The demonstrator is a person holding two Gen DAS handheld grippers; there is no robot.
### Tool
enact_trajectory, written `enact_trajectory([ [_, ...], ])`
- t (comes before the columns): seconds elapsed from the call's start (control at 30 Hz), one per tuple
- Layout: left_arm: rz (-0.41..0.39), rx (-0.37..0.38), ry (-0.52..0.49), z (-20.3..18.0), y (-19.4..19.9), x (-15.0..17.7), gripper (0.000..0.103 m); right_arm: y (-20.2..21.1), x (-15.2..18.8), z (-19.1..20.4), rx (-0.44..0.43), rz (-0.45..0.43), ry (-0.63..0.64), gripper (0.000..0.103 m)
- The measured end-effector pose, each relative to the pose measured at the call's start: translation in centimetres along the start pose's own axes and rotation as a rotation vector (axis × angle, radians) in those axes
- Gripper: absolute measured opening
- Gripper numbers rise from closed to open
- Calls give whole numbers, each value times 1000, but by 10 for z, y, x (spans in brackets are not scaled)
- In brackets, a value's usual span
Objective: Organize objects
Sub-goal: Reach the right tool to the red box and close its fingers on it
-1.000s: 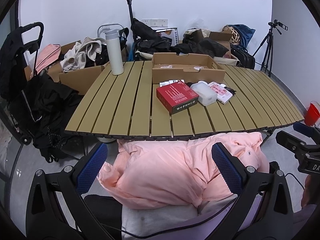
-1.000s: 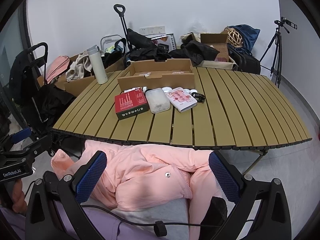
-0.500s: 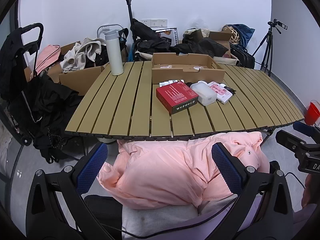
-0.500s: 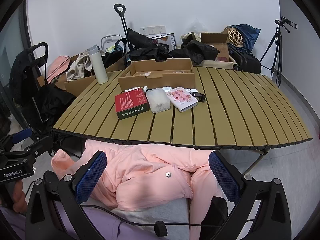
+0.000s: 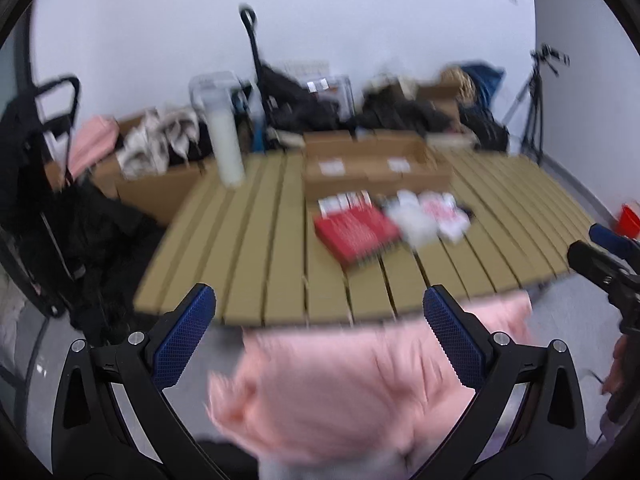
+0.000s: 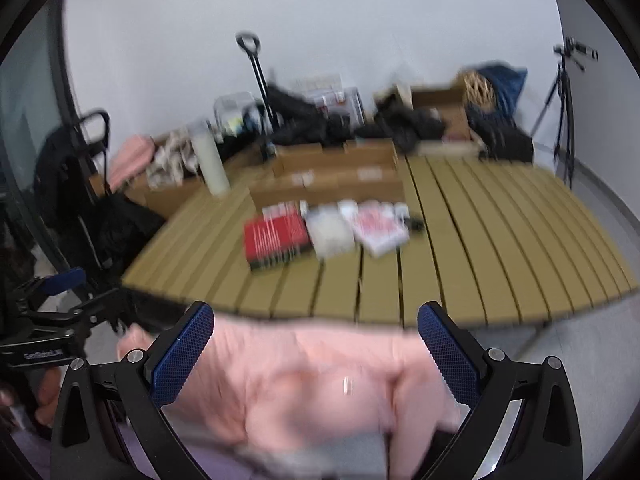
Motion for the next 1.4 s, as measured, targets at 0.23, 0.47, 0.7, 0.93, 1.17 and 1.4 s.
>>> enact_trajectory([
  [0.23,111,87,-2,1,-90,-3,103,-79,-2,12,-21,99,176,103],
  [0.47,351,213,193,-4,-201,14,100,-191,-17,20,-192,236,95,74],
  [0.7,364,242,293,-5,-261,9,74,-309,-31,36,-261,372,66,52],
  [0.93,282,129,266,39,-275,11,53,-345,-10,54,-335,494,50,48],
  [1.17,378,312,362,49,-276,30,59,-328,19,68,-341,489,-39,48],
  [1.4,378,345,387,37,-245,31,45,-322,21,68,-360,505,-128,45],
])
Point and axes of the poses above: each gripper's, at about its wrist camera, not at the fingertips, and y roughly against the way its jaws point, z to its left, x to its underside, the point moved 8 cm from there along -y, roughly the way its jaws point, and after that the axes turned 2 degrees about -x, right-handed, at the moved point
